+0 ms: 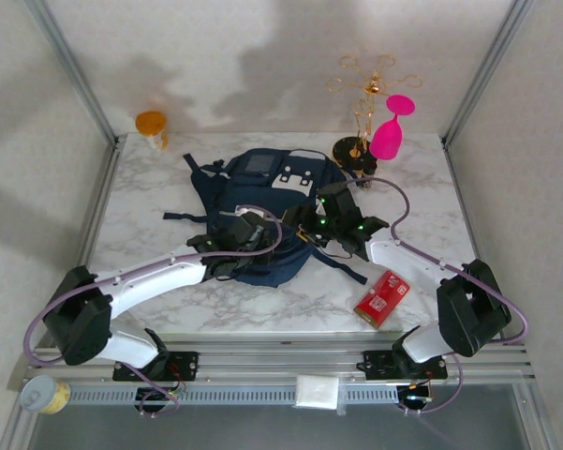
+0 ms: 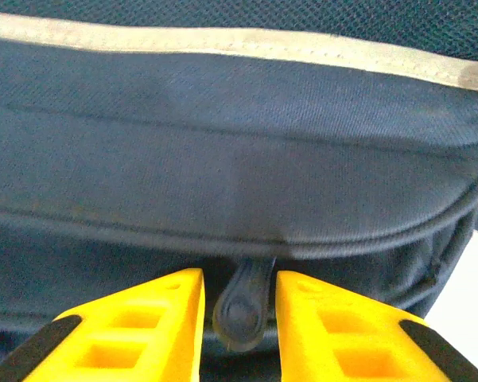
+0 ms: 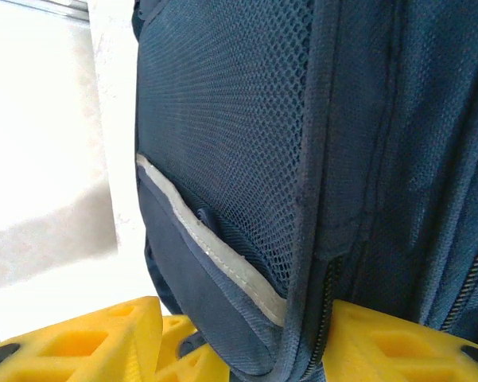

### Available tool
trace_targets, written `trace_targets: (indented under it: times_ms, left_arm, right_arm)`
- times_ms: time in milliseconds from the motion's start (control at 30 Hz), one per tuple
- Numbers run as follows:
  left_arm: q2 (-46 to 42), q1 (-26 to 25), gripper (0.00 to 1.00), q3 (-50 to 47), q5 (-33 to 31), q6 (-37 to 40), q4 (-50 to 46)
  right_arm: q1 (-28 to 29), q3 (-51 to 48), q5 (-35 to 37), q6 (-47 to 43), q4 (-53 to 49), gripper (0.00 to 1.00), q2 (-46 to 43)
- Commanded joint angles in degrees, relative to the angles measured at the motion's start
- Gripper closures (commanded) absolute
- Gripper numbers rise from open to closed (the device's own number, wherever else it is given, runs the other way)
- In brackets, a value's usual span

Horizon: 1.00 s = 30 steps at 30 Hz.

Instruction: Pack the student bag

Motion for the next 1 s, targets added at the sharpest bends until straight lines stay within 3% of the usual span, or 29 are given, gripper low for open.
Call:
trace_targets:
  times_ms: [0, 133, 267, 433, 567, 967]
  left_arm:
    - [-3.50, -0.40, 0.63, -1.98, -0.02, -3.19, 2.09]
    - [-7.24, -0.18, 0.57, -4.74, 0.10, -3.80, 5.09]
    - [-7.73, 0.84, 0.57, -5.09, 1.47, -3.90, 6.03]
    - [-9.90, 1.78, 0.56, -5.78, 1.10, -4.81, 6.56]
    - [-12.12, 2.98, 0.56, -6.94, 0.58, -5.11, 5.15]
    - [-15.38, 5.24, 0.54, -9.29, -0.73, -4.82, 3.00]
  right_arm:
    - [2.36, -0.23, 1.97, 4.42, 4.20, 0.47, -2.06]
    - [5.92, 0.50, 5.61, 5.22, 2.17, 0.47, -2.68]
    - [7.20, 1.12, 6.78, 6.19, 4.27, 0.48, -1.00]
    - [7.38, 2.17, 11.37, 5.56, 5.91, 0.59, -1.97]
    - [7.37, 6.32, 12.37, 3.49, -0.35, 0.48, -1.95]
    - [9.30, 12.41, 20.08, -1.49, -11.10, 0.49, 2.41]
